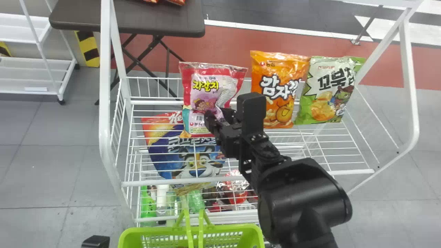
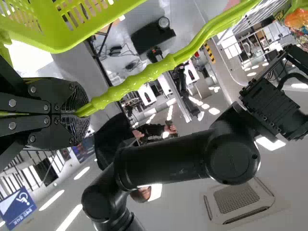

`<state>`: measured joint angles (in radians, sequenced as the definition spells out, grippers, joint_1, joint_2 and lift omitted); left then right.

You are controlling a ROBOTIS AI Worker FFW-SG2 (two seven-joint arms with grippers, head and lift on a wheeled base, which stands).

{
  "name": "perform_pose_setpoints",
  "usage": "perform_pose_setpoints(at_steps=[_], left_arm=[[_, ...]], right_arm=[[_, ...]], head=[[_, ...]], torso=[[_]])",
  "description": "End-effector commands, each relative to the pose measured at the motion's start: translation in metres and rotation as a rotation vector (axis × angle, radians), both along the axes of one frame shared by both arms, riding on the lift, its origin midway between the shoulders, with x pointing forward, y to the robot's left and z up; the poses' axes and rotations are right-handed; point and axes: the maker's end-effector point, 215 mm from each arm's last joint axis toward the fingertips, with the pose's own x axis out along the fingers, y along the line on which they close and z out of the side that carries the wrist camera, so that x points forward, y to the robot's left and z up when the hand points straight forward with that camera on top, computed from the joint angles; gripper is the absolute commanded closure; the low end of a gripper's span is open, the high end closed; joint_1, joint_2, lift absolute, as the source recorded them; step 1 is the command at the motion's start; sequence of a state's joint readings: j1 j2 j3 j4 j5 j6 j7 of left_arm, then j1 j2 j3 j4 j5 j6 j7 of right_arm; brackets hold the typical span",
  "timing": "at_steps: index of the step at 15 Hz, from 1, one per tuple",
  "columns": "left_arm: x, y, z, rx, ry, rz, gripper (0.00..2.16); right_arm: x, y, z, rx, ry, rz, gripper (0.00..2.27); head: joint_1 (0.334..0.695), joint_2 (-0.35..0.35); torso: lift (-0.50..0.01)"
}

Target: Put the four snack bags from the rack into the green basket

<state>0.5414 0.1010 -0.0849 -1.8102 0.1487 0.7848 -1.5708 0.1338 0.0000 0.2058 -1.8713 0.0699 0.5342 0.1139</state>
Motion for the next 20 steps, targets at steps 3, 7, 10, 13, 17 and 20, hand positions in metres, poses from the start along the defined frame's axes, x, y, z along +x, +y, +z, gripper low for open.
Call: perform_pose_setpoints(at_steps=[3, 7, 10, 13, 17, 20], left_arm=[[0.000, 0.000, 0.001, -0.012, 0.003, 0.005, 2.13], [-0.003, 0.000, 0.000, -0.011, 0.009, 0.007, 2.13], [-0.002, 0.001, 0.000, -0.009, 0.005, 0.010, 2.13], [-0.003, -0.001, 0.000, -0.015, -0.003, 0.009, 2.13], [-0.003, -0.002, 0.001, -0.018, -0.003, 0.010, 2.13], [-0.004, -0.005, 0.002, -0.022, -0.002, 0.007, 2.13]], right_arm=[[-0.018, -0.004, 0.035, 0.052, -0.074, -0.004, 2.04], [-0.060, -0.022, 0.059, 0.121, -0.091, 0.000, 2.04], [-0.113, -0.041, 0.053, 0.167, 0.040, 0.013, 2.04], [-0.171, -0.060, 0.038, 0.166, 0.179, 0.015, 2.04], [-0.239, -0.106, 0.009, 0.165, 0.412, -0.032, 2.04], [-0.270, -0.135, -0.004, 0.136, 0.478, -0.077, 2.04]], head=[[0.695, -0.157], [0.695, -0.181], [0.695, -0.211], [0.695, -0.291], [0.695, -0.350], [0.695, -0.350]], torso=[[-0.006], [-0.006], [-0.006], [-0.006], [-0.006], [-0.006]])
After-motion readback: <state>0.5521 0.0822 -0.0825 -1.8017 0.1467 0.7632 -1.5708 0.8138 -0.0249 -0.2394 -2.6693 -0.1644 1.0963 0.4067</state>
